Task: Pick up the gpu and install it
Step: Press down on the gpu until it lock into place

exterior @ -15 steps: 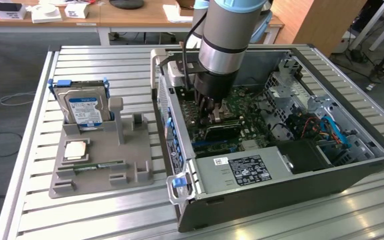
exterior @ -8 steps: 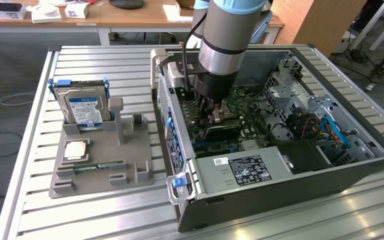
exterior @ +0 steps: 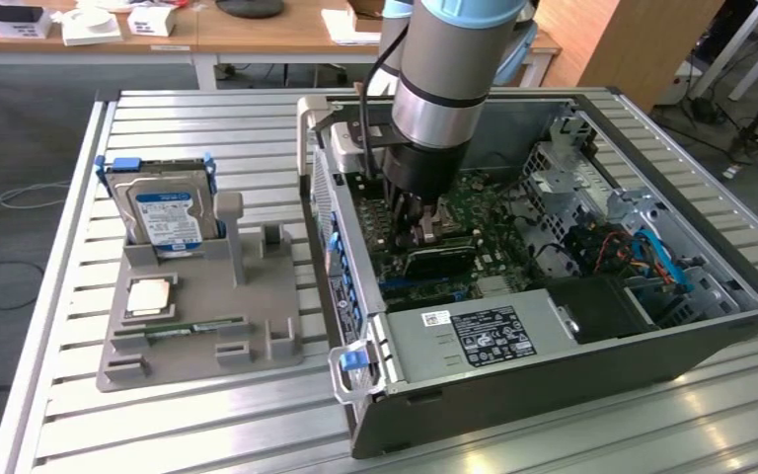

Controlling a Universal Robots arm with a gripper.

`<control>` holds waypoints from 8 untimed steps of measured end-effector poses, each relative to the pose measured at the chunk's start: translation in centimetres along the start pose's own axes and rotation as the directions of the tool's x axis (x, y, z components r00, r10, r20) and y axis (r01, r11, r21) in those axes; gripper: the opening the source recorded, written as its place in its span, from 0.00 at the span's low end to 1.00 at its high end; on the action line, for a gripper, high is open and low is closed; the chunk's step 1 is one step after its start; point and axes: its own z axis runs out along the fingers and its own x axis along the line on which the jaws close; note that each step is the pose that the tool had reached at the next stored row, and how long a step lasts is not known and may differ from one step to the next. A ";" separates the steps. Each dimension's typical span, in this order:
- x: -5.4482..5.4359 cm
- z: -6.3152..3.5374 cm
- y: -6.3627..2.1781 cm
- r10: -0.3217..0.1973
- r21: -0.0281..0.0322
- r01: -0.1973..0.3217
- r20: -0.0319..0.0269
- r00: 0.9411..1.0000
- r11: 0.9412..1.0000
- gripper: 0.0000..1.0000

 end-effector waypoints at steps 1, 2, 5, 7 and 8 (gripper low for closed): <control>0.0 0.01 0.00 0.000 0.000 0.000 0.000 1.000 1.000 0.11; 0.0 0.02 0.00 0.000 0.000 0.000 0.000 1.000 1.000 0.11; 0.0 0.08 0.00 0.000 0.000 0.000 0.000 1.000 1.000 0.11; 0.0 0.08 0.00 0.000 0.000 0.000 0.000 1.000 1.000 0.11; 0.0 0.09 0.00 0.000 0.000 0.000 0.000 1.000 1.000 0.11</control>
